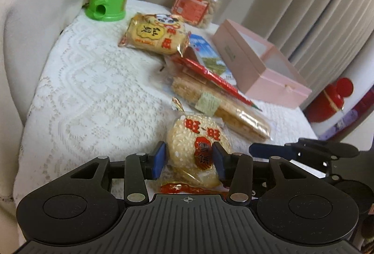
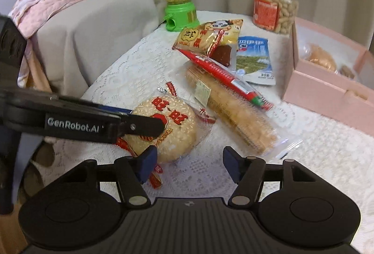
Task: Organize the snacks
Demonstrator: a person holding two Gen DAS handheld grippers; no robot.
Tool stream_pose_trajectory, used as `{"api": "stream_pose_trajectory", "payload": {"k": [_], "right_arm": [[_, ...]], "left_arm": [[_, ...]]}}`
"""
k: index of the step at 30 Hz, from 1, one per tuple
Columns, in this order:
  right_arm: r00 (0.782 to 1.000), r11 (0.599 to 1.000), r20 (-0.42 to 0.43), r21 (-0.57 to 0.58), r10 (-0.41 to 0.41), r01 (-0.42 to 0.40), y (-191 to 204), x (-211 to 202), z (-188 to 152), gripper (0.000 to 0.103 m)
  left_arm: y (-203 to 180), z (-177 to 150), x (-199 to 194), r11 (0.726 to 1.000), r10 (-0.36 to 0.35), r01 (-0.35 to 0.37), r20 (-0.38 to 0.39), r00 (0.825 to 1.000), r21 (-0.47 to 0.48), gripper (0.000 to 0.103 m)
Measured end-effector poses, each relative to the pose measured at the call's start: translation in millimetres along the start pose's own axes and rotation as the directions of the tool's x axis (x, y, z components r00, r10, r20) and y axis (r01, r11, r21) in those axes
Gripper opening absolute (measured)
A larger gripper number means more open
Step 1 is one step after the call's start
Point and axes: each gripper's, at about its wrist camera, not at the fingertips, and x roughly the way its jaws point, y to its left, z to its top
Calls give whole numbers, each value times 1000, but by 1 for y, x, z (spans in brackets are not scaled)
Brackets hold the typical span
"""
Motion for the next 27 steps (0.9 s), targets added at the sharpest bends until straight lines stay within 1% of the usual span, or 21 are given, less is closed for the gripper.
{"api": "stream_pose_trajectory", "payload": {"k": [2, 5, 9, 11, 13, 15, 17, 21, 23, 26, 27], "right_arm": [[1000, 1000, 13, 11, -11, 11, -1, -1, 0, 63], [1000, 1000, 17, 11, -25, 25, -3, -3, -3, 63], [999, 999, 28, 0, -33, 33, -8, -8, -9, 63], [999, 999, 29, 3, -35, 35, -12, -11, -11, 63], [999, 999, 27, 13, -42, 41, -17, -14, -13, 63], [998, 998, 27, 31, -58, 57, -23, -16, -16, 63], [997, 996, 26, 59, -74, 72, -31, -19, -18, 63], [990, 987, 18, 80, -140, 138, -41, -19, -21, 63], [990, 985, 5, 93, -144, 143, -45, -17, -23, 63], [988, 985, 9, 86, -154, 152, -45, -16, -25, 63], [987, 984, 10, 79, -158, 157, -44, -16, -25, 63]], "left_arm": [[1, 1, 2, 1000, -10, 10, 10, 1000, -19, 48], [-1, 4, 7, 1000, -22, 22, 22, 1000, -21, 49], [-6, 7, 16, 999, -51, 52, 7, 999, -13, 49], [-8, 7, 16, 998, -62, 62, 0, 998, -13, 48], [-7, 5, 15, 997, -80, 80, -12, 997, -24, 46], [-5, 2, 14, 995, -87, 86, -2, 996, -48, 45], [-6, -1, 14, 994, -84, 84, 10, 996, -65, 45], [-16, -2, 12, 998, -54, 54, 3, 999, -43, 46], [-23, -6, 12, 998, -51, 51, 3, 999, -27, 46], [-33, -16, 10, 1000, -13, 12, 51, 999, 13, 48], [-34, -18, 9, 1000, -8, 7, 61, 998, 11, 48]]}}
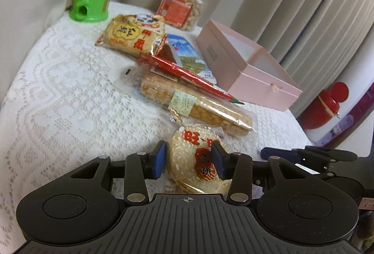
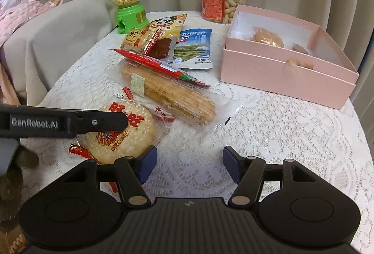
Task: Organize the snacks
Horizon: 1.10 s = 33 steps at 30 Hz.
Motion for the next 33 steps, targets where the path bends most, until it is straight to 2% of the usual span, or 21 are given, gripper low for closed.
{"api": "stream_pose_trajectory", "payload": {"k": [4, 9, 13, 16, 19, 21, 24, 27, 30, 33], "right_arm": [[1000, 999, 6, -33, -15, 15, 4, 0, -3, 65], [1000, 999, -12, -29, -15, 15, 2, -5, -1, 68], [998, 999, 55, -33, -30, 32, -7, -22, 4, 77], [994, 998, 102, -21, -50, 52, -16, -32, 13, 79], [993, 999, 112, -3, -45, 46, -25, -35, 31, 79], [992, 999, 121, -1, -31, 32, -28, -35, 47, 79], [994, 1000, 106, -4, 30, -30, -29, -27, 71, 80], [992, 994, 67, 20, 102, -104, -26, -7, 91, 80], [983, 983, 17, 40, 181, -181, -15, 22, 106, 80], [984, 984, -37, 27, 175, -174, -2, 53, 112, 80]], "left_arm": [[4, -1, -1, 999, -8, 8, 8, 1000, -38, 47], [16, 1, -9, 989, -35, 40, 38, 999, -142, 30], [7, 4, -25, 995, -17, 27, 104, 994, -92, 24], [1, 8, -37, 997, -15, 25, 147, 989, -66, 19], [-4, 13, -54, 1000, 24, -19, 209, 978, -24, 19], [-7, 16, -64, 998, 59, -60, 245, 968, 0, 19], [-8, 21, -78, 995, 89, -98, 287, 954, 20, 19], [-9, 22, -80, 994, 92, -106, 280, 956, 33, 19], [-11, 16, -71, 991, 110, -124, 229, 967, 49, 19], [-11, 6, -62, 989, 111, -126, 171, 979, 79, 20]]}}
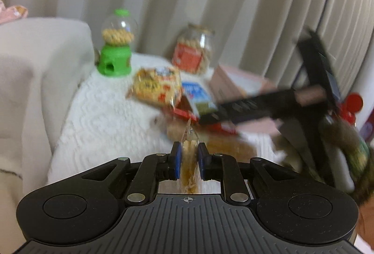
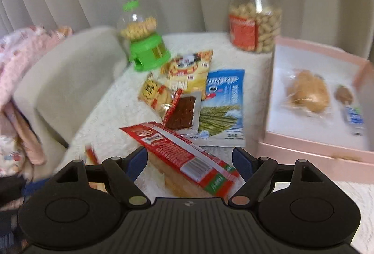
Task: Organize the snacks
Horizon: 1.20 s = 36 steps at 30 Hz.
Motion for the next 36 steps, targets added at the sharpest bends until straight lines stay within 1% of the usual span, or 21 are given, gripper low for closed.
{"api": "stream_pose_trajectory", "payload": {"k": [1, 3, 5, 6, 8, 10, 11, 13, 15, 16, 19, 21, 22, 23, 25, 27, 30, 33, 36], "right_arm": [[1000, 1000, -19, 0, -12, 12, 2, 10, 1, 80], [999, 1000, -46, 29, 14, -12, -1, 22, 0, 80], [996, 993, -66, 101, 60, -53, -6, 25, -2, 80], [994, 989, -71, 131, 85, -76, -8, 23, -4, 80], [986, 980, -76, 146, 151, -139, -8, 15, -9, 80], [978, 971, -75, 155, 195, -182, -7, 8, -11, 80], [978, 970, -67, 158, 196, -184, -6, 3, -11, 80], [986, 979, -46, 138, 160, -152, -3, -2, -7, 80], [994, 990, -38, 97, 105, -100, 1, 2, -1, 80], [995, 993, -45, 82, 91, -87, 2, 6, 2, 80], [990, 995, -101, 49, 96, -91, 7, 30, 10, 80], [989, 998, -128, -1, 70, -71, 13, 47, 15, 82], [990, 998, -134, -42, 46, -52, 18, 55, 18, 87], [988, 996, -152, -73, 32, -44, 21, 62, 19, 88], [985, 991, -173, -127, 9, -31, 26, 70, 20, 91], [985, 984, -171, -178, -10, -21, 33, 71, 17, 91], [986, 977, -167, -213, -16, -20, 37, 66, 8, 90], [985, 972, -172, -236, -31, -11, 34, 57, 0, 89], [982, 979, -182, -201, -55, 18, 20, 50, -1, 86]], "left_arm": [[-1, -4, 0, 1000, 4, -4, 0, 1000, 8, 21], [0, -9, -2, 1000, 17, -17, 2, 1000, 19, 22], [2, -13, 4, 1000, 8, -8, -44, 999, 5, 22], [2, -16, 6, 1000, -1, 1, -67, 998, 3, 21], [1, -23, 14, 1000, -27, 28, -111, 993, 2, 20], [0, -29, 20, 999, -38, 37, -130, 991, -7, 20], [0, -30, 21, 999, -42, 41, -122, 992, -14, 19], [0, -30, 20, 998, -53, 49, -113, 992, -30, 17], [3, -29, 17, 997, -60, 56, -97, 994, -46, 14], [5, -29, 16, 997, -59, 55, -88, 994, -53, 14], [11, -30, 12, 997, -34, 30, -63, 997, -69, 13], [16, -29, 11, 996, -24, 19, -61, 998, -85, 12], [19, -29, 12, 996, -25, 20, -65, 998, -91, 12], [21, -29, 11, 995, -29, 22, -69, 997, -97, 12], [24, -27, 13, 993, -39, 29, -83, 996, -115, 12], [24, -27, 14, 990, -48, 34, -100, 994, -136, 12], [23, -25, 16, 988, -60, 41, -121, 991, -147, 12], [21, -23, 18, 989, -50, 27, -158, 986, -144, 12], [21, -22, 18, 988, -52, 26, -170, 984, -154, 12]]}}
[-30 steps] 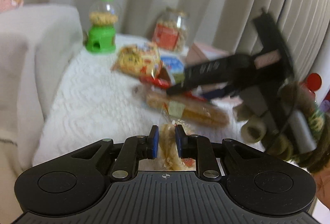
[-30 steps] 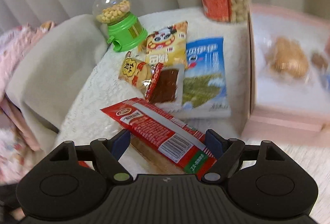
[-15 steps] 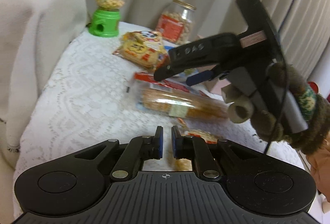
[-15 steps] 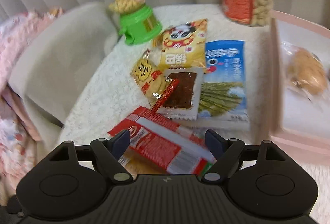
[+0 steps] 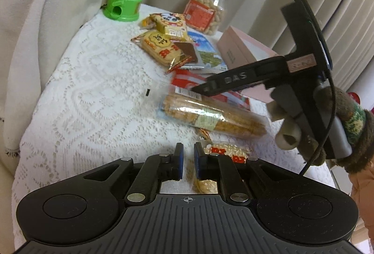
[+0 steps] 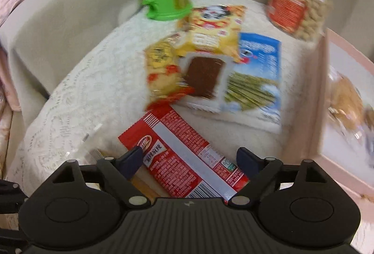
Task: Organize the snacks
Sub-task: 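Lift the rice cracker with the left tool toward the pink box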
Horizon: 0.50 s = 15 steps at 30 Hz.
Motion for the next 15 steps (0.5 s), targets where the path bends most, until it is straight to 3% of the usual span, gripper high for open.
{"api": "stream_pose_trajectory", "payload": {"k": [4, 7, 11, 15], "right_arm": [[1000, 995, 2, 103, -5, 4, -26, -9, -9, 70], [1000, 987, -1, 158, -5, 5, -41, -21, -21, 59], [1000, 977, 10, 212, -26, 23, -63, -35, -48, 58], [996, 952, 41, 299, -76, 61, -90, -53, -84, 58]], "left_arm": [[0, 2, -2, 1000, -8, 8, -23, 1000, -16, 12], [-9, 0, -11, 999, -26, 26, 0, 1000, 28, 13], [-24, -4, -24, 989, -99, 96, 15, 995, 109, 14], [-25, -7, -24, 992, -50, 51, -12, 999, 112, 14]]}}
